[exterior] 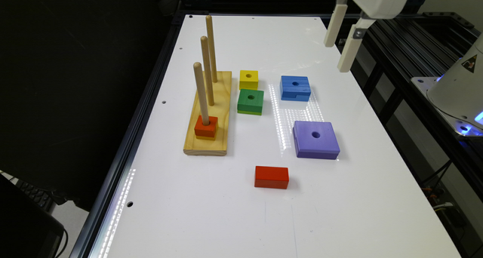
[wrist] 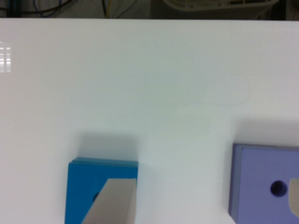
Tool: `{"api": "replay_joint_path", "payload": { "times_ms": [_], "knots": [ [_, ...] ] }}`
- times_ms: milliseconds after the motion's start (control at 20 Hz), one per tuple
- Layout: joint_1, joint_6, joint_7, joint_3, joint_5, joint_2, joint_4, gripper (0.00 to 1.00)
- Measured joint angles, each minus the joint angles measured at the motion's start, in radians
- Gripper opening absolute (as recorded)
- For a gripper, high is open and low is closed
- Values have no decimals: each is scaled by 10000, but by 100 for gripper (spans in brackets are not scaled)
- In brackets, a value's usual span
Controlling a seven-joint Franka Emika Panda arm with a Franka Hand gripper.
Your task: Pick up green block.
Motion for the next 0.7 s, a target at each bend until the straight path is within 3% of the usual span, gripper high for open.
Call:
{"api": "replay_joint_path", "payload": {
  "times_ms": [250,700],
  "knots": [
    [-55,11,0,0,-5,156,184,100],
    [-80,11,0,1,-5,187,243,100]
  ]
}}
